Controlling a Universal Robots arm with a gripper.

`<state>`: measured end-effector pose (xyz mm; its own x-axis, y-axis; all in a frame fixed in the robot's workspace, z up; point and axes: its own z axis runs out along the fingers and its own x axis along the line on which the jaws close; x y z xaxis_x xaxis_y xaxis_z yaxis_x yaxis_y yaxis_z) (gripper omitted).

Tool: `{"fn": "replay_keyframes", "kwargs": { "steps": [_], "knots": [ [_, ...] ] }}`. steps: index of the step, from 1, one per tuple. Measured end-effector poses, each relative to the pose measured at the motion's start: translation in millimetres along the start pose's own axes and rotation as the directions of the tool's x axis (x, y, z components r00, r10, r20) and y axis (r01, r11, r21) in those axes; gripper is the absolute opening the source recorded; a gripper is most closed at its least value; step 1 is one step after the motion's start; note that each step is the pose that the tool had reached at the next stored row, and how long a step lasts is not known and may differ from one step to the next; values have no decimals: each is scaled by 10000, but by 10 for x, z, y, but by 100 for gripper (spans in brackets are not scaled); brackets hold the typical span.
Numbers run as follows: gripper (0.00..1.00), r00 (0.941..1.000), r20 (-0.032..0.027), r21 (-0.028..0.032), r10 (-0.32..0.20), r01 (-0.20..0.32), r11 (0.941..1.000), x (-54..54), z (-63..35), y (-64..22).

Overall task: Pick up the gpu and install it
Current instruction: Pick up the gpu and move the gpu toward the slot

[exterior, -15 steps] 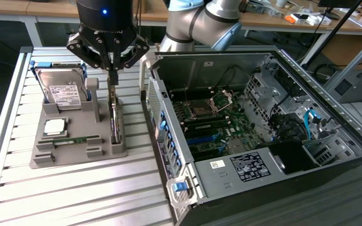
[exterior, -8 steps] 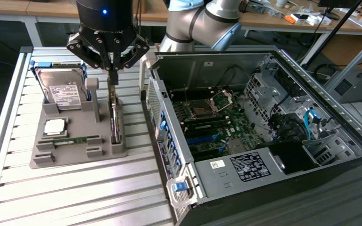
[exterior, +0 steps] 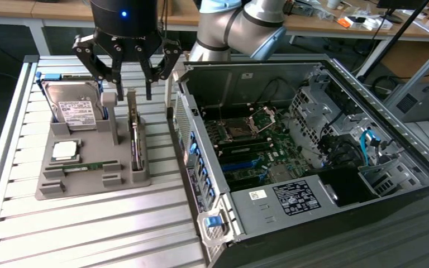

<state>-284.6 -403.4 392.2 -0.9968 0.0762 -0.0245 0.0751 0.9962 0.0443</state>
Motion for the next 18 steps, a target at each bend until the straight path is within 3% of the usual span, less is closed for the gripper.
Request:
{"fn": "replay_keyframes", "kwargs": {
  "steps": [1, 18],
  "knots": [
    [48, 10000, 0, 0, 0, 0, 10000, 0, 0, 0],
    [48, 10000, 0, 0, 0, 0, 10000, 1, 29, -1]
  ]
}}
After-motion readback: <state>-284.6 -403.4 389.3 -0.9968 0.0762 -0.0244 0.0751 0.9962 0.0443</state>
